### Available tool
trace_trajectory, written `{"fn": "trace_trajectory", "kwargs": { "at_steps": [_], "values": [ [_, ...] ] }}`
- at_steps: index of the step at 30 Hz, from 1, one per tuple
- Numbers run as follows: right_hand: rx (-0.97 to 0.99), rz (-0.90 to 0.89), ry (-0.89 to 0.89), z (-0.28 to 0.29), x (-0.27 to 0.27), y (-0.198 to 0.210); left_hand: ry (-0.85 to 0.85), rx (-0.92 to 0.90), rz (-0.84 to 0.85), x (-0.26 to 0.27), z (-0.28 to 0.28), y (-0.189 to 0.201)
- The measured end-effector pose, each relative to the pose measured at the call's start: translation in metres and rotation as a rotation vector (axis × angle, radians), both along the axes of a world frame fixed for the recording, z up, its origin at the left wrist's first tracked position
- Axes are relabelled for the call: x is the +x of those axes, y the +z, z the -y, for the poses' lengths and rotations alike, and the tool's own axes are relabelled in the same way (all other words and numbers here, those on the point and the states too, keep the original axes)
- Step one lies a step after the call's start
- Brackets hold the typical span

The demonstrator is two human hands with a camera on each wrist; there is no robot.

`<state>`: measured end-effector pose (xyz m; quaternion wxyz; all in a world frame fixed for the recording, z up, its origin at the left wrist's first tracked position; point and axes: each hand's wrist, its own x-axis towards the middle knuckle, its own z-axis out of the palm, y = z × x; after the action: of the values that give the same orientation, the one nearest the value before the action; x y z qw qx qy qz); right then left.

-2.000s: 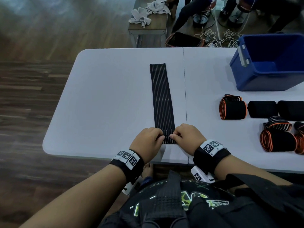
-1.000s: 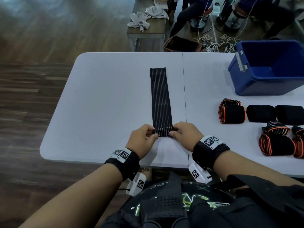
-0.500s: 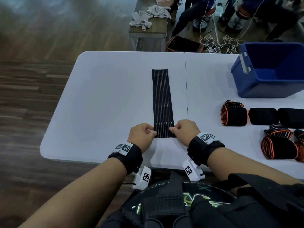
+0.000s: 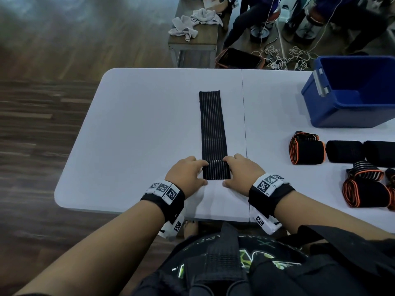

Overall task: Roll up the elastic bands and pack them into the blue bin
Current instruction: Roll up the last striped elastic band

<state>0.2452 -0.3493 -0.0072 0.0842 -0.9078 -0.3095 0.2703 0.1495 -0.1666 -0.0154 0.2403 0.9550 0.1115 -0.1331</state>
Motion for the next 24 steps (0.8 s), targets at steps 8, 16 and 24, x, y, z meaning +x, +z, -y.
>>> {"fn": "trace_trajectory", "kwargs": {
  "at_steps": [8,16,24],
  "values": [
    [0.000,0.027,0.042,0.0013,0.0035,0.0017,-0.108,0.032,0.056,0.0012,-0.0025,-0.0017],
    [-0.011,0.045,0.119,0.0023,0.0079,0.0028,-0.255,0.088,0.106,0.0072,-0.0030,0.0002],
    [-0.023,0.057,0.166,0.0014,0.0084,0.0025,-0.312,0.101,0.121,0.0085,-0.0042,-0.0038]
  ]
}}
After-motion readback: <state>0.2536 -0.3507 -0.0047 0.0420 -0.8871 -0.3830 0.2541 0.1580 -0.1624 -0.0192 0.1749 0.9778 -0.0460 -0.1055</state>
